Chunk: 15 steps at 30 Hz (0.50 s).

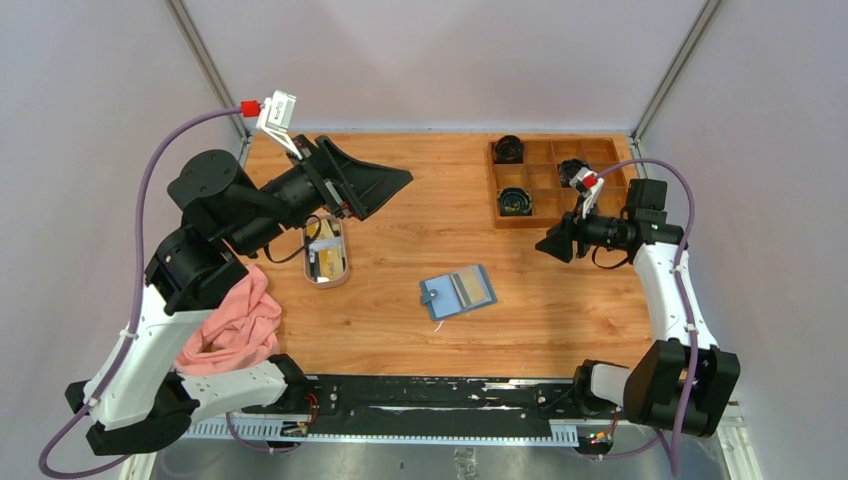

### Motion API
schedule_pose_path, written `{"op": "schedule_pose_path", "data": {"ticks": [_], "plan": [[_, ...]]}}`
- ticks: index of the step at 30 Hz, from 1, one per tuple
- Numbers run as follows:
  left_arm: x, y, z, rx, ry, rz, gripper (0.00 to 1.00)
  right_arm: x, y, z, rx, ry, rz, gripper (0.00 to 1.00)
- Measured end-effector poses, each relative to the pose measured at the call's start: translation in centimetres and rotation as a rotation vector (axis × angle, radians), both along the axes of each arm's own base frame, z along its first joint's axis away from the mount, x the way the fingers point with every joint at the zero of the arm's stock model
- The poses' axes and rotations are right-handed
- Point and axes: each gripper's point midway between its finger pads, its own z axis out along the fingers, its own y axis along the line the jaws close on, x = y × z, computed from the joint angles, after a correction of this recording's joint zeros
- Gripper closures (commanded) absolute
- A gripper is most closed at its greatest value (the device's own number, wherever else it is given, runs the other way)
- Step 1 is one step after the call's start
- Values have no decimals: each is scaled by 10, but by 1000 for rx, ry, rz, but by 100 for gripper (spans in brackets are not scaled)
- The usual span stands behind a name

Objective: Put the credit cards into the card holder
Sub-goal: Pick up the credit card from the storage box.

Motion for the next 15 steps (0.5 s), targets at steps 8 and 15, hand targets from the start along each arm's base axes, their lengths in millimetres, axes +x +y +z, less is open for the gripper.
{"op": "schedule_pose_path", "data": {"ticks": [8,15], "plan": [[17,5,-43,137,-31,72,0,1,0,1,3,-4,-1,43],[45,37,-127,400,-50,259,0,-4,3,8,14,-29,7,43]]}}
